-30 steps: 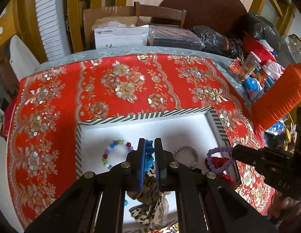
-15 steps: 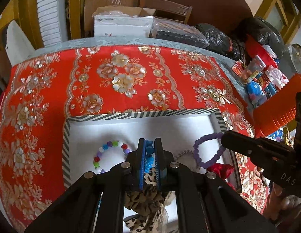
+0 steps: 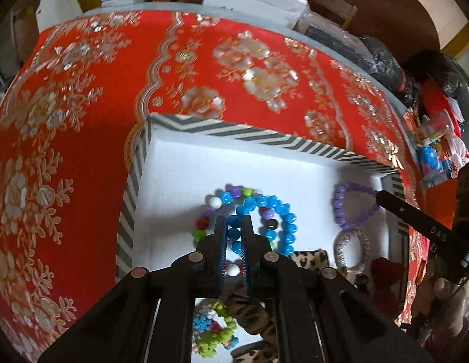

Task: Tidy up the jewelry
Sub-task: 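Lower the blue bracelet into the tray with left tool while right tool releases purple bracelet there, then withdraw both tools from the tray toward the remaining items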

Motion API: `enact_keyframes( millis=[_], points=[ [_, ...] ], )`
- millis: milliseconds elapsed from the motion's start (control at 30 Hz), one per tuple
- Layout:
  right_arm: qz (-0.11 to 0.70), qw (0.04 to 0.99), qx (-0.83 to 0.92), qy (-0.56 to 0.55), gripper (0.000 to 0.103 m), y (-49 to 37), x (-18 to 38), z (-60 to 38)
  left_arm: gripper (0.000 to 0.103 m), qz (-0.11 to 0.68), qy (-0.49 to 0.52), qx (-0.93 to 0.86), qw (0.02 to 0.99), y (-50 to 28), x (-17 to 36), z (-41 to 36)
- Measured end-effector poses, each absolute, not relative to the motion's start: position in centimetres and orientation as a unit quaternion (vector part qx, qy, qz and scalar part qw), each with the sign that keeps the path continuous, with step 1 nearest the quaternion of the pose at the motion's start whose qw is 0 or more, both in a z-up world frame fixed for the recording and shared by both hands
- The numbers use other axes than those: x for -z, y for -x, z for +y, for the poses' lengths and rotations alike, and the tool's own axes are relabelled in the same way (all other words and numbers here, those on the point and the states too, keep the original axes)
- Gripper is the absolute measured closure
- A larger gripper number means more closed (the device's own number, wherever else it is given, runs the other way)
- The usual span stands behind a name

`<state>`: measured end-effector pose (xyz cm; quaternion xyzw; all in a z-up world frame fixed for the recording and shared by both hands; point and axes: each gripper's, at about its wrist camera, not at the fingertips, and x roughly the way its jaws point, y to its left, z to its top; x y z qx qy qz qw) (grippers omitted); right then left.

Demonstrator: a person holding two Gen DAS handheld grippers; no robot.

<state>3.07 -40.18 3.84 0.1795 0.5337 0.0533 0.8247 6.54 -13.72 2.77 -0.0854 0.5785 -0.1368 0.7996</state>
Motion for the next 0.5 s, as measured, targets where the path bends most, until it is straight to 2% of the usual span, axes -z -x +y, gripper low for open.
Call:
enact_keyframes(
  millis=[300, 433, 467, 500],
  points=[
    [0.534, 0.835, -0.026, -0.133, 0.093, -3.4, -2.4, -40.1, 0.103, 0.577, 0.072, 0.136, 0.802, -7.2, -2.2, -15.6],
    [0.537, 0.832, -0.030, -0.132, 0.081, -3.0, -2.9, -39.9, 0.103, 0.575, 0.068, 0.142, 0.803, -7.2, -2.2, -15.9],
    [0.537, 0.832, -0.031, -0.134, 0.075, -2.8, -3.1, -39.9, 0.101, 0.574, 0.072, 0.143, 0.803, -7.3, -2.2, -15.8],
    [0.535, 0.833, -0.030, -0.135, 0.071, -2.6, -3.4, -39.9, 0.094, 0.573, 0.076, 0.145, 0.803, -7.3, -2.3, -15.8]
  ],
)
